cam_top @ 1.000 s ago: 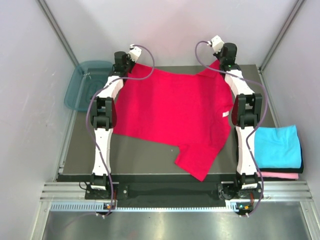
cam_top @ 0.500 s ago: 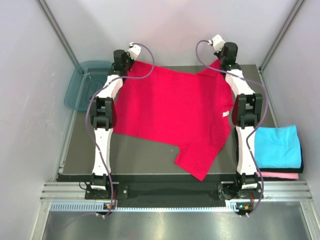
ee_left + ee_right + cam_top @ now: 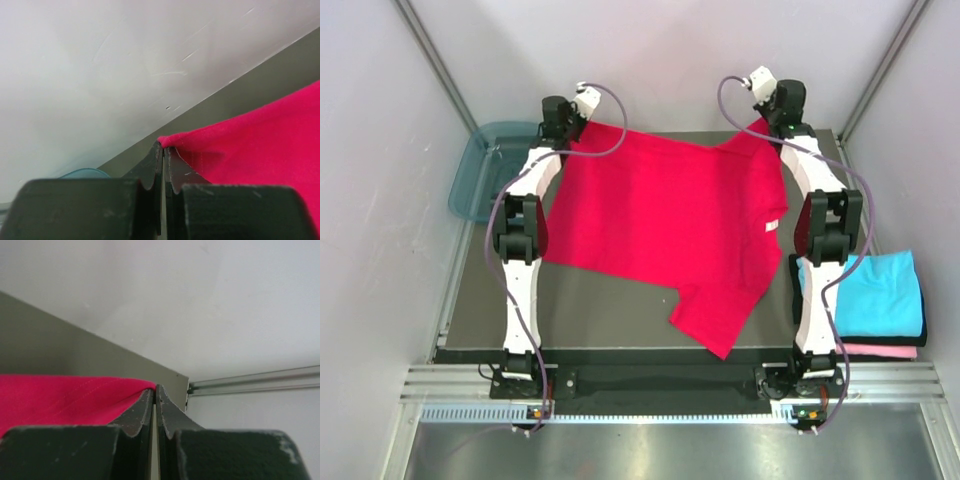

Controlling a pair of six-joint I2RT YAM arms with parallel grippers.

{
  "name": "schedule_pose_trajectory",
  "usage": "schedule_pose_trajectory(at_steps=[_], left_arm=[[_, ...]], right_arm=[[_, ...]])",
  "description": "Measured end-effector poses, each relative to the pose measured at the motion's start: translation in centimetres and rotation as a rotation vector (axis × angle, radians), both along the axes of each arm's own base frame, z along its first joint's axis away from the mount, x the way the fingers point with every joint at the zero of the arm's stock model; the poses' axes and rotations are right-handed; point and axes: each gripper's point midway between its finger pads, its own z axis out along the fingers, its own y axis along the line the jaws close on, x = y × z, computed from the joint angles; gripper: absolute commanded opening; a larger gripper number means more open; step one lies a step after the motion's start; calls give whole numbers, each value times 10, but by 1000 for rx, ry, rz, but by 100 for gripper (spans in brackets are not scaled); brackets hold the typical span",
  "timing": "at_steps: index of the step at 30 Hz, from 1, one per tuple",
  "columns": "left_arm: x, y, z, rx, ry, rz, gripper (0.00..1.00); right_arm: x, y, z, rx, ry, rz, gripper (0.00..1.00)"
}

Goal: Fold and stack the t-shirts
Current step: Fold the tshirt

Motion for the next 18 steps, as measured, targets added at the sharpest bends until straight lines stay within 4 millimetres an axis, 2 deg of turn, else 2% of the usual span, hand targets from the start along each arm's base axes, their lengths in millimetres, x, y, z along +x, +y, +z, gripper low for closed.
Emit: schedule_pose_trajectory(at_steps=[7, 13, 18], left_arm=[[-12, -5, 6, -8, 29, -35, 0], [-22, -6, -15, -9, 93, -47, 0], [-33, -3, -27, -9, 141, -49, 0]], right_arm=[[-39, 7, -12, 14, 99, 28, 0], [-57, 9, -24, 30, 159, 29, 0], [-77, 10, -17, 57, 182, 25, 0]])
